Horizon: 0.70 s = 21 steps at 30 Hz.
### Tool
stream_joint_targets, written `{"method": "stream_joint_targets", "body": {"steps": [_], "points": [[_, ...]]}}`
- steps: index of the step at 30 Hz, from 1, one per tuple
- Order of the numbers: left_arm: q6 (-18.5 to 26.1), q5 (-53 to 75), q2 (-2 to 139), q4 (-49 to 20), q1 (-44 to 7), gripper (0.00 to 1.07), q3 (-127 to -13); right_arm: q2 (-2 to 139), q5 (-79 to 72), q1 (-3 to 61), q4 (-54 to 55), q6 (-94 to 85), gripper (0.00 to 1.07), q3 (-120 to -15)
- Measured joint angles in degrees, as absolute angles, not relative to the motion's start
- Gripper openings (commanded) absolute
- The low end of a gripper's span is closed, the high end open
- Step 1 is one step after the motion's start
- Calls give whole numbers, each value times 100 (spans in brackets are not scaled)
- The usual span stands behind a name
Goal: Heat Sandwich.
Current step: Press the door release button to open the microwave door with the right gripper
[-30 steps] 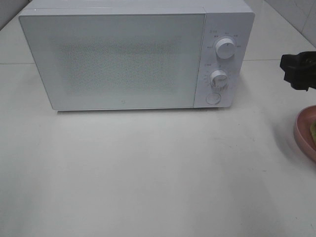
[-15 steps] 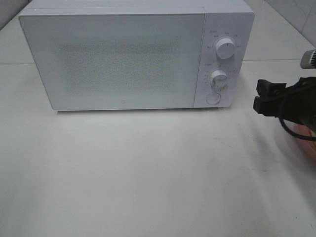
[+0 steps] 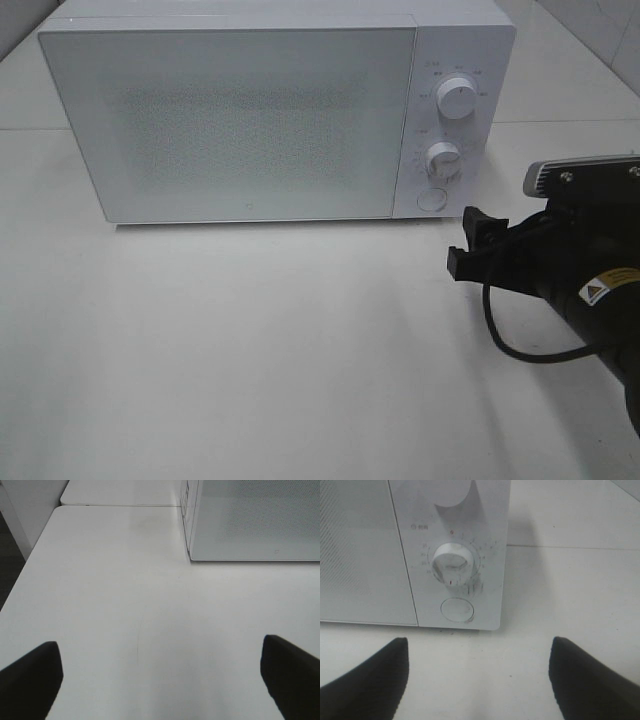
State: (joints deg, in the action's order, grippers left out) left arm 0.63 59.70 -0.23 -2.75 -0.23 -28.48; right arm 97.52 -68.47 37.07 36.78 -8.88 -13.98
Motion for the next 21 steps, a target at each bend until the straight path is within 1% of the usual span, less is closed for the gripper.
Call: {"method": "stream_joint_targets", "body": {"steps": [5,10,21], "points": [[63,5970,-23,-275,-23,101,-2848,10027,-6875,4005,3810,-888,77,-1398],[63,5970,-23,-275,-23,101,-2848,10227,-6881,4125,3936,-882,77,-1398],[63,5970,-23,-275,-23,101,-2848,10308,-6893,4125,3976,-544,77,-1398]]}}
